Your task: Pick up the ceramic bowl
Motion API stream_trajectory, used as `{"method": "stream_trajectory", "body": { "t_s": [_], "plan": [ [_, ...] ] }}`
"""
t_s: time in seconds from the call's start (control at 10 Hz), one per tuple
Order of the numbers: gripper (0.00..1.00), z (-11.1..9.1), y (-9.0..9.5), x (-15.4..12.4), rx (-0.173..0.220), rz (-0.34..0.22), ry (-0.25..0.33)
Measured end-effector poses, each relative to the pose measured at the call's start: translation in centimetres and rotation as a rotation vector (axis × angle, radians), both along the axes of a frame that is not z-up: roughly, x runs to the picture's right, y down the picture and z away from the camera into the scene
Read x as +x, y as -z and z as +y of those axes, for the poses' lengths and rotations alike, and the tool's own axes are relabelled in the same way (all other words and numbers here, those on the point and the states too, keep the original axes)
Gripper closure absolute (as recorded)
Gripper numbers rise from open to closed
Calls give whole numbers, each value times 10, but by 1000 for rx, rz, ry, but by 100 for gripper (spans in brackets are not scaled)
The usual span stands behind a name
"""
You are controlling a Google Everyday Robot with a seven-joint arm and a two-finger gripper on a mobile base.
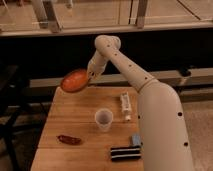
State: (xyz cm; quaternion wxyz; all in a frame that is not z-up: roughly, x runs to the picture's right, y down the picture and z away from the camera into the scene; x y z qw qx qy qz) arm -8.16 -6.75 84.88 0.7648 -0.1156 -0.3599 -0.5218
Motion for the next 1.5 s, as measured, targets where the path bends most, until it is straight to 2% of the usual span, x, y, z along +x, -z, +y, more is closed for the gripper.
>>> {"method": "stream_trajectory", "body": {
  "t_s": [1.5],
  "plan": [
    [100, -5, -5, -7, -15, -101, -53]
  ]
}}
